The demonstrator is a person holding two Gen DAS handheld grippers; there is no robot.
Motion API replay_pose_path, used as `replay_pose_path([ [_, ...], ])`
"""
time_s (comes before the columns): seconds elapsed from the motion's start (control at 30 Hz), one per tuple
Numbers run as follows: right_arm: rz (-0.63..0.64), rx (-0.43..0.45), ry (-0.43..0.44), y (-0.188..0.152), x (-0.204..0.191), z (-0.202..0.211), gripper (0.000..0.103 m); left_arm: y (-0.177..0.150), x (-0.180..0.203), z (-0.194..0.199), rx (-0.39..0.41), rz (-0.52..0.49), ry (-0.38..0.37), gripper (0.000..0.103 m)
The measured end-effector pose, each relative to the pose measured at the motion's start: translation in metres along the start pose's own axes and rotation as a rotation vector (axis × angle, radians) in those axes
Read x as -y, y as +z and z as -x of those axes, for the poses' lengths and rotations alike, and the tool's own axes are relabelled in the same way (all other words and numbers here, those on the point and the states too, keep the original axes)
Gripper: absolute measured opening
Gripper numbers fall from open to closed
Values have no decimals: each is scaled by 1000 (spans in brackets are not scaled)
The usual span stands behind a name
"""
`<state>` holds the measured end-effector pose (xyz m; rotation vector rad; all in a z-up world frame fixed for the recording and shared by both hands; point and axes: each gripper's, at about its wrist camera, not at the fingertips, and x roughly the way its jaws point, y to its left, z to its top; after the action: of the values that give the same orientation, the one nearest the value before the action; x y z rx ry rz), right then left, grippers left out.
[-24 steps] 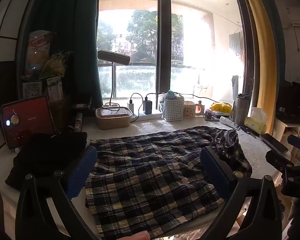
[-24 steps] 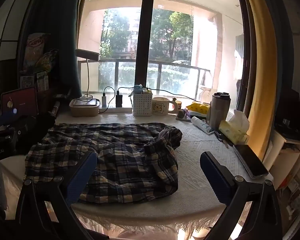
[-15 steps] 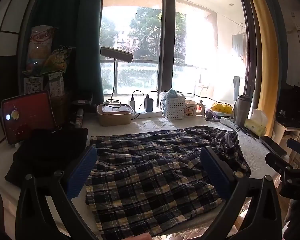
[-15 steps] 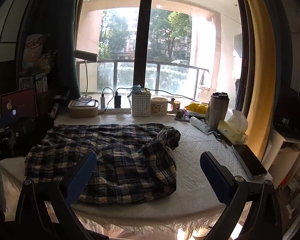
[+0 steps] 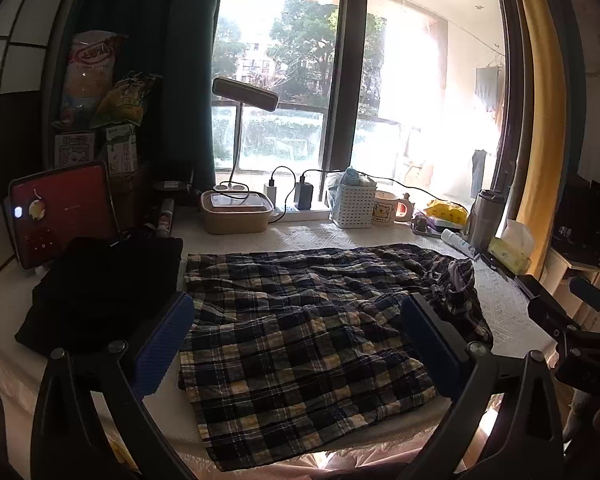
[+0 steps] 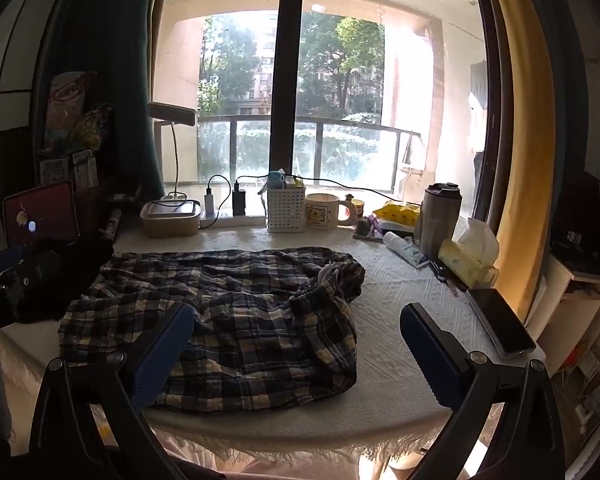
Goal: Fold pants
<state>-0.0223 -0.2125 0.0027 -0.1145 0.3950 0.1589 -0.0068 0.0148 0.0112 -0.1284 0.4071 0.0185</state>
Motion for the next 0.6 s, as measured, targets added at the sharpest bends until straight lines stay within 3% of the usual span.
replay_pose_path([
  [0.6, 5, 11, 0, 3, -6, 6, 103, 1, -5, 2, 1, 3, 1, 102],
])
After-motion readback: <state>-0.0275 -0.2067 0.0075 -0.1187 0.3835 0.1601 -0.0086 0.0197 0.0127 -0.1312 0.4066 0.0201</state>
